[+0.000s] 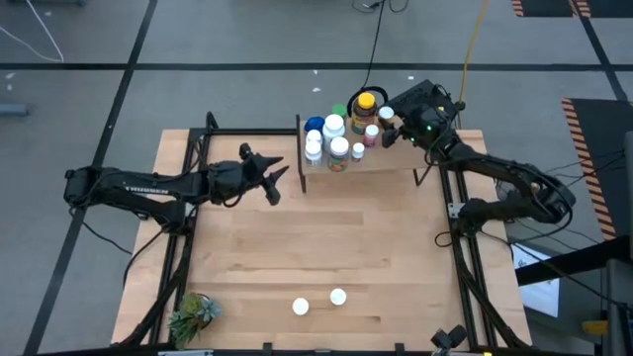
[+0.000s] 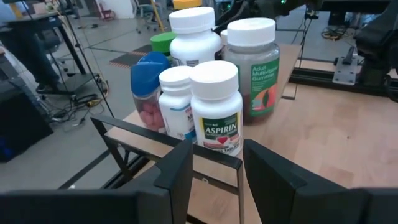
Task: Pick and place medicine bottles onto shelf by color
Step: Put the orange bottle on the shelf, then adjust the pink bottle on the table, then put the orange bottle on the shelf
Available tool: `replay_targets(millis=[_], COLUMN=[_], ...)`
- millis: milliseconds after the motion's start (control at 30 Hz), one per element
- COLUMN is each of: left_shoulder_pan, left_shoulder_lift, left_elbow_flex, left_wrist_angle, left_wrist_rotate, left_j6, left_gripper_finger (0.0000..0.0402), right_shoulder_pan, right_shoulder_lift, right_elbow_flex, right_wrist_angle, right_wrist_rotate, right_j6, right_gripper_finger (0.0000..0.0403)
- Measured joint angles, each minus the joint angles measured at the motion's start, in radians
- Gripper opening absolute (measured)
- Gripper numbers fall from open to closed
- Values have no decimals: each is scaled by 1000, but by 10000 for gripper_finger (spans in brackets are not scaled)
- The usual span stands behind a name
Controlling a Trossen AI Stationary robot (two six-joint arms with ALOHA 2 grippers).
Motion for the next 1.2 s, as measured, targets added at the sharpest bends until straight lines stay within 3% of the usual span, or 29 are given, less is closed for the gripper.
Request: replay_targets(millis=[267,467,800,1200], left_shoulder_pan=[0,0,3,6], left_shoulder_lift=[0,0,0,0], left_elbow_flex=[0,0,0,1], left_wrist_angle=[-29,-41,-36,-71], left_wrist_rotate=[2,17,17,1], left_j6=[3,19,20,12], left_gripper_finger=[145,145,145,145], right_shoulder_pan=[53,154,266,356], right_shoulder_lift=[-133,-184,-111,-85], right_elbow_flex=[-21,-101,-124,-124], right_wrist_angle=[-157,-126,38,33], right_wrist_rotate=[2,49,265,252], right_j6=[-15,-13,-82,-99], right_gripper_finger=[274,272,272,272])
